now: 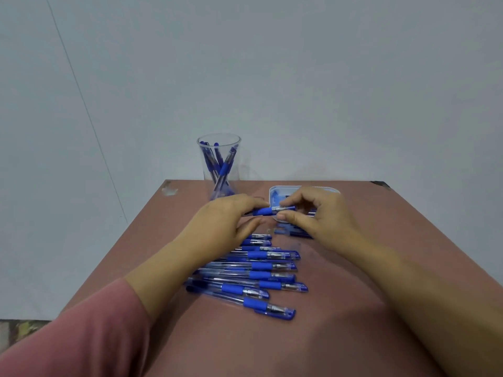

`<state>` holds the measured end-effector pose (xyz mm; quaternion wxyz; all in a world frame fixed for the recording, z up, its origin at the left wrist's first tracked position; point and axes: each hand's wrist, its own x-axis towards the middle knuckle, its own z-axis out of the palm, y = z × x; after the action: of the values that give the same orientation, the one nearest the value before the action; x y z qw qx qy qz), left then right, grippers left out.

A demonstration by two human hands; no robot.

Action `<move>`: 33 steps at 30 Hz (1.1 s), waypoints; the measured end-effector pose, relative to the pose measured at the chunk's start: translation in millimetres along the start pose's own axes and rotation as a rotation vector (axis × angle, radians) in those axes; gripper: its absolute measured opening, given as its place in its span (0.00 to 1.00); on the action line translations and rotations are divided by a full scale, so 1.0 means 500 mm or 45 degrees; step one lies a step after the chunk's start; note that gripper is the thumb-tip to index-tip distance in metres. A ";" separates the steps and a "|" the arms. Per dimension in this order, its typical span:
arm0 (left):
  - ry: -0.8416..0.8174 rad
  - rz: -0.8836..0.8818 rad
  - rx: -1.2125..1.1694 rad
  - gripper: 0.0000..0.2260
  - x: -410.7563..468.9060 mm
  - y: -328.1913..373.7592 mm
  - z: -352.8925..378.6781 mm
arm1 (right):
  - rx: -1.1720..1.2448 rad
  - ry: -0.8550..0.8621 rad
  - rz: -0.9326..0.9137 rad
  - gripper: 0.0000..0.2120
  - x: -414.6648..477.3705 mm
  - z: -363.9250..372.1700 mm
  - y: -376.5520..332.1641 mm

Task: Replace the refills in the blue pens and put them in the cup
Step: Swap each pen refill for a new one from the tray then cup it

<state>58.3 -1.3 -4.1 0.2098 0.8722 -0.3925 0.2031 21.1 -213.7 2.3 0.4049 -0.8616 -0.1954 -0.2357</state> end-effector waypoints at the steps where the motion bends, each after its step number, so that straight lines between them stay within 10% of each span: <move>1: 0.022 0.006 -0.022 0.14 -0.003 -0.001 0.005 | 0.033 0.022 0.021 0.09 -0.005 0.005 0.004; 33: -0.159 -0.209 -0.545 0.15 -0.025 -0.021 0.010 | -0.064 0.064 -0.027 0.13 -0.003 -0.006 0.040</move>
<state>59.7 9.7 -16.6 0.3811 0.8477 -0.3666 0.0431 29.8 -228.4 -9.0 0.3854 -0.8632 -0.1883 -0.2663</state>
